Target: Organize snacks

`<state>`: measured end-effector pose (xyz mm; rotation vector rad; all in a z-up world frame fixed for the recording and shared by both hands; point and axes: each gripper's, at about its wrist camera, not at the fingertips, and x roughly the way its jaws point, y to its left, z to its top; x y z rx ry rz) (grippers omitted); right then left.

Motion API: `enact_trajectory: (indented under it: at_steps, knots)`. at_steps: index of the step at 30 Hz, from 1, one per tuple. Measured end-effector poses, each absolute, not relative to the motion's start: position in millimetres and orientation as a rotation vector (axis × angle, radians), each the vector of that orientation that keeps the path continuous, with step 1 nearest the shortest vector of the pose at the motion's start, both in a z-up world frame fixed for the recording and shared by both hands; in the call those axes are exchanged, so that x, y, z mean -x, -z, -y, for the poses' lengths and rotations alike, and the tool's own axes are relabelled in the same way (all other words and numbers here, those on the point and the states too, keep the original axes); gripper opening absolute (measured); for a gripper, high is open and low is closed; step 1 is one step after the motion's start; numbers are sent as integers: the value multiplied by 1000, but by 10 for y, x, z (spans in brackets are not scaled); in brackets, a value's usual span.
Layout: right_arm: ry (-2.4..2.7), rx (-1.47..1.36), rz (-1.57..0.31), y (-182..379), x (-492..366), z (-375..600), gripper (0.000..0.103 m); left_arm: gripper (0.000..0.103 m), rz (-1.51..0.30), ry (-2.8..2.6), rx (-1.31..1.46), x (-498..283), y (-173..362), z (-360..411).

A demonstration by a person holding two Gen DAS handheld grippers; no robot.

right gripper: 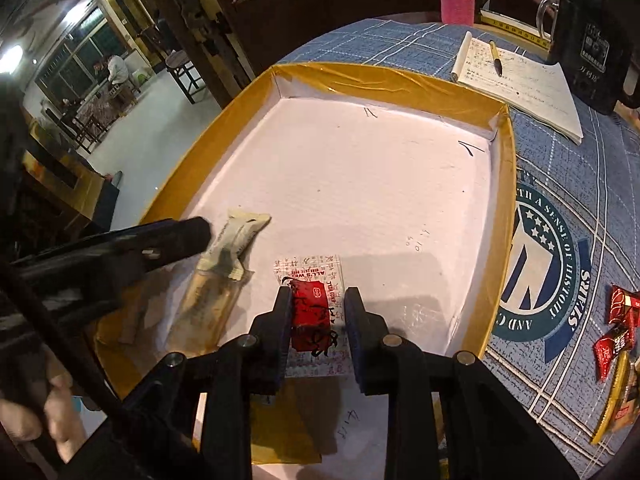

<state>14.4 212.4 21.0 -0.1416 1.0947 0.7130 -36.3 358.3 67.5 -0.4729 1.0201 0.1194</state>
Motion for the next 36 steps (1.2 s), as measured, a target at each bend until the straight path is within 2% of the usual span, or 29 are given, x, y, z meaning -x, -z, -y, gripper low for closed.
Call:
enact_trajectory:
  at_steps: [2, 4, 14, 20, 29, 36]
  knots:
    - [-721, 131, -1083, -256, -121, -2091, 28, 46, -988, -130, 484, 479, -812, -3568]
    - [-736, 112, -1064, -326, -79, -2022, 28, 53, -959, -151, 485, 613, -950, -3541]
    - [-750, -29, -1014, -540, 124, -1259, 28, 56, -887, -241, 461, 1165, -1487, -3239]
    - [-696, -78, -1042, -436, 234, -615, 29, 64, -837, -257, 454, 1437, -1670, -2994]
    - [-633, -63, -1096, -320, 460, -45, 29, 64, -894, -183, 525, 1550, -1253, -2646]
    - [-525, -82, -1116, -234, 441, 422, 29, 64, -995, 12, 467, 1308, -911, -1985]
